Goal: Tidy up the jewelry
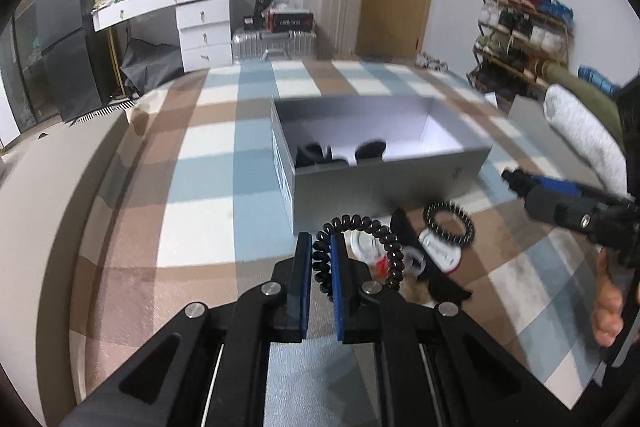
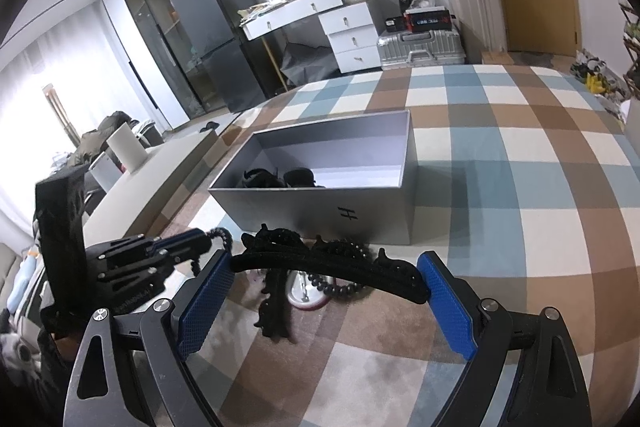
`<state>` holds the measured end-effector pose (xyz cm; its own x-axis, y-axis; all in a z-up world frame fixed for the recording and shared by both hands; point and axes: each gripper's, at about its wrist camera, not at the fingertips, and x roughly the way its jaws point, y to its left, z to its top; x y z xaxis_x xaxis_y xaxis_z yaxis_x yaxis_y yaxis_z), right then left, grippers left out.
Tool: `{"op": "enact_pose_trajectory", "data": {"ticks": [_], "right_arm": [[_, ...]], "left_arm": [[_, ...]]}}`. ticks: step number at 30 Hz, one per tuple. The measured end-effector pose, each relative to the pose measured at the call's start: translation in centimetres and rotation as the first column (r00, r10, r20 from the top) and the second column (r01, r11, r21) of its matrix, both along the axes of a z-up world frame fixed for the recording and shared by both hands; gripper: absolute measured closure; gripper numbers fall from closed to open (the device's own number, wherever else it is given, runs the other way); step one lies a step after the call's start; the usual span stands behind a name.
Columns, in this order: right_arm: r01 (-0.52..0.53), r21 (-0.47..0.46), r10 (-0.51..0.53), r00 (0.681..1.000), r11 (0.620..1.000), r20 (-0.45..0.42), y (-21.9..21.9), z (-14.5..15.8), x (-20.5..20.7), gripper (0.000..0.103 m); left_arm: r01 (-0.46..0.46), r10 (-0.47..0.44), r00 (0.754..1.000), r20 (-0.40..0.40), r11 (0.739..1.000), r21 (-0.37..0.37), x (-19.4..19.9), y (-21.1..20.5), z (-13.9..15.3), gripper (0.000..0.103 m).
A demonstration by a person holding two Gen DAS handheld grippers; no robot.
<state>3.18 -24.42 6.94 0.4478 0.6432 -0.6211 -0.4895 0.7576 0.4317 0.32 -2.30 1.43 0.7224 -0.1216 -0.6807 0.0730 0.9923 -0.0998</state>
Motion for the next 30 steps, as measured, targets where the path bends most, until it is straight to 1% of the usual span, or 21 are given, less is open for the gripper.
{"op": "enact_pose_trajectory", "data": {"ticks": [4, 7, 10, 16, 23, 30], "right_arm": [[0.004, 0.019, -0.004, 1.000, 1.000, 0.019, -0.1, 0.5, 0.2, 0.010], [0.015, 0.031, -0.016, 0.999, 0.999, 0.047, 0.0, 1.1, 0.4, 0.010], [0.028, 0.034, -0.030, 0.998, 0.999, 0.059, 0.0, 1.3, 1.1, 0.010], [0.041, 0.024, -0.042, 0.997, 0.999, 0.063, 0.6, 1.5, 2.9, 0.010], [0.033, 0.010, -0.034, 0.997, 0.999, 0.065, 2.2, 1.4, 4.2, 0.010], [0.044, -0.009, -0.044, 0.997, 0.999, 0.057, 3.2, 0.9, 5.4, 0.010]], "left_arm": [[-0.023, 0.024, 0.999, 0.043, 0.999, -0.025, 0.3, 0.3, 0.9, 0.099], [-0.032, 0.037, 0.997, 0.069, 0.998, -0.059, 1.2, 0.4, 1.7, 0.099], [-0.041, 0.045, 0.994, 0.097, 0.998, -0.037, 1.9, 0.0, 2.3, 0.099], [-0.053, 0.057, 0.988, 0.144, 0.998, -0.028, 3.6, -0.2, 3.2, 0.099], [-0.049, 0.054, 0.989, 0.141, 0.998, -0.039, 4.9, -0.3, 2.7, 0.099], [-0.051, 0.053, 0.993, 0.104, 0.998, -0.027, 6.0, -0.8, 1.4, 0.099]]}}
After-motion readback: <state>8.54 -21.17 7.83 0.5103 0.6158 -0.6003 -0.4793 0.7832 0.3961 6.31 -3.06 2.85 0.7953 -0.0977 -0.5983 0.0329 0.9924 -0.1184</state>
